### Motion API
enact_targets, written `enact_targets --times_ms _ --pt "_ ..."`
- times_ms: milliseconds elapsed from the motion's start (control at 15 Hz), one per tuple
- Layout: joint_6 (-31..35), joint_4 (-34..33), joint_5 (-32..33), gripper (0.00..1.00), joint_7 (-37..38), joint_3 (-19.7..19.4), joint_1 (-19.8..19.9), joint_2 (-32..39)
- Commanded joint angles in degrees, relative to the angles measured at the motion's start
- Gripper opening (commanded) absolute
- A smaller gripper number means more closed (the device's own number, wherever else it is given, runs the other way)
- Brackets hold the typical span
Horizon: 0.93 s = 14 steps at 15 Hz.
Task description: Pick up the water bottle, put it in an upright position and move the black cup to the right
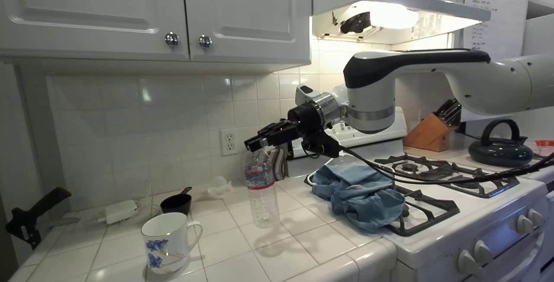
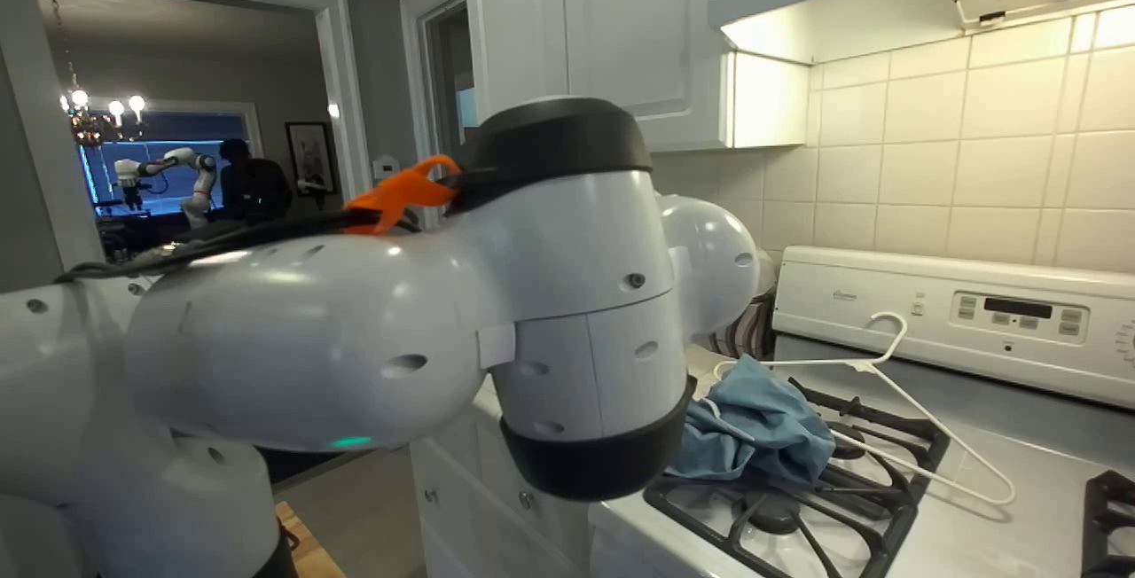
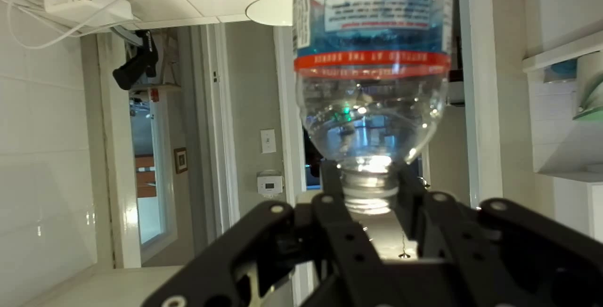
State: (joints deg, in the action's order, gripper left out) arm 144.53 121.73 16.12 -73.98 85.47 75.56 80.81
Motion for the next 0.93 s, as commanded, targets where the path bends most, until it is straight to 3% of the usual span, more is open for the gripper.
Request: enact_targets --times_ms 0,400,867 --pt "-1.55 -3.27 -2.68 0.08 -1.99 0.23 -1.06 -2.1" --pt "-1.95 -6.3 -1.77 0.08 -8.67 -0.08 -3.54 -0.98" --pt "-4.78 -13.58 -4.26 0.08 -18.61 -2.86 -10.43 0.77"
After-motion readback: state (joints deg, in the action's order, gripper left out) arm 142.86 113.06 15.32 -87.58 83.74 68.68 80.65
